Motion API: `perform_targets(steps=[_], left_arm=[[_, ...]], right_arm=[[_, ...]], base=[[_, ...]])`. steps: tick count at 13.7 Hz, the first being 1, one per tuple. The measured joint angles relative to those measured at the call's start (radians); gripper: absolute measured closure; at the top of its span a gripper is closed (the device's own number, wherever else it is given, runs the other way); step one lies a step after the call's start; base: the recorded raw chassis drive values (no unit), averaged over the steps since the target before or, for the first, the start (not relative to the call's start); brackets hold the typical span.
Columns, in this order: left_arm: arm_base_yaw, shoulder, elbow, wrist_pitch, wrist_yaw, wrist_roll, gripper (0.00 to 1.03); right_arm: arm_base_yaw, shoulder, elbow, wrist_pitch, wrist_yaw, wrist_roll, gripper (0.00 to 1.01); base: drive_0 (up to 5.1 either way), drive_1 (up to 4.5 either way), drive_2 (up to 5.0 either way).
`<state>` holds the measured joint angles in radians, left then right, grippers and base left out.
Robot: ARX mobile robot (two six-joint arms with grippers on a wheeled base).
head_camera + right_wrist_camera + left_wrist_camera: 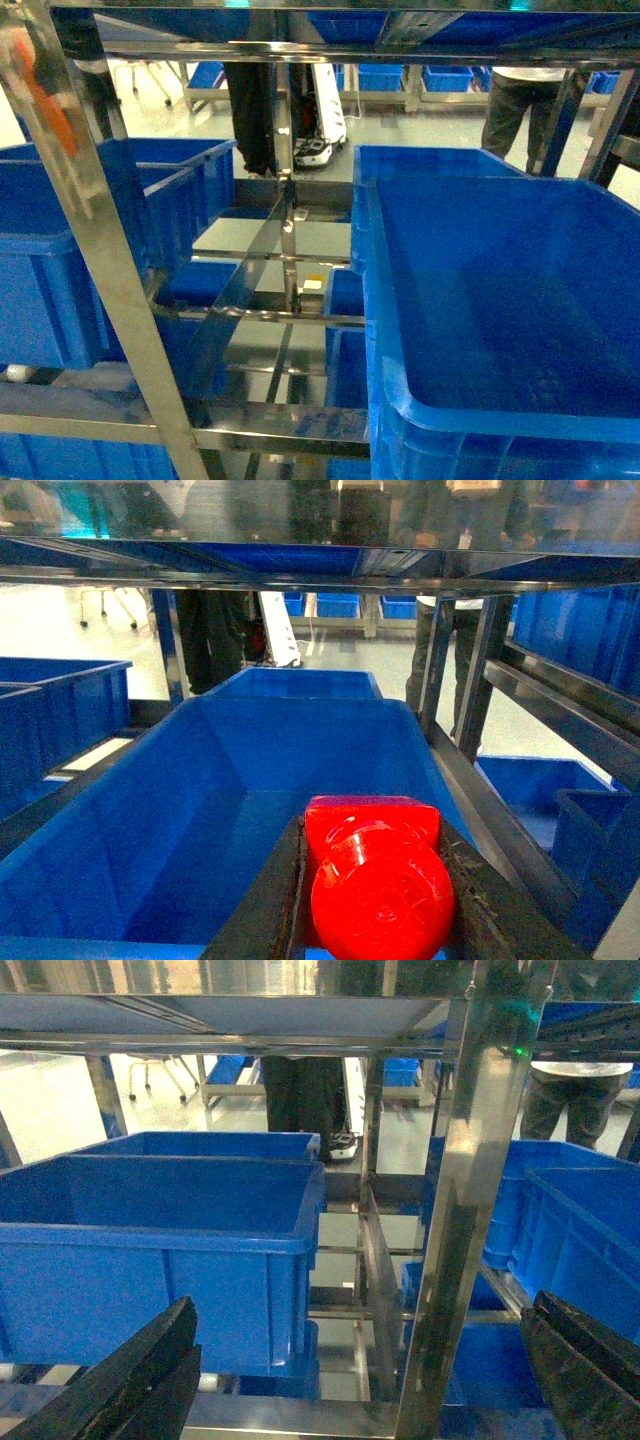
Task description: Pick red block from blue box to shelf
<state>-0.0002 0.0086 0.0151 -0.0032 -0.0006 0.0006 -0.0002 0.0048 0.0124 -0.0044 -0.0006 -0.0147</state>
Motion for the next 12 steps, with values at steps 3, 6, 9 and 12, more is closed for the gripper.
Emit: perform_targets(steps=[3, 6, 9, 12], left_arm=[[0.000, 0.000, 0.000, 0.000, 0.000, 0.000, 0.05], [0.000, 0.000, 0.000, 0.000, 0.001, 0.000, 0.05], [0.000, 0.000, 0.000, 0.000, 0.000, 0.000, 0.05], [0.000, 0.000, 0.000, 0.000, 0.000, 0.000, 0.05]], right_arm=[[0.000, 0.000, 0.000, 0.000, 0.000, 0.000, 0.74], [0.008, 0.202, 0.109, -0.237, -0.047, 0.042, 0.74], [0.114, 0.679, 0.234, 0.020, -0.047, 0.095, 0.74], [0.159, 1.211, 0.417, 0.404, 0.055, 0.099, 0.66]], base=[[0.0, 0.00, 0.0], [0.0, 0.00, 0.0], [0.0, 0.00, 0.0], [0.0, 0.00, 0.0]])
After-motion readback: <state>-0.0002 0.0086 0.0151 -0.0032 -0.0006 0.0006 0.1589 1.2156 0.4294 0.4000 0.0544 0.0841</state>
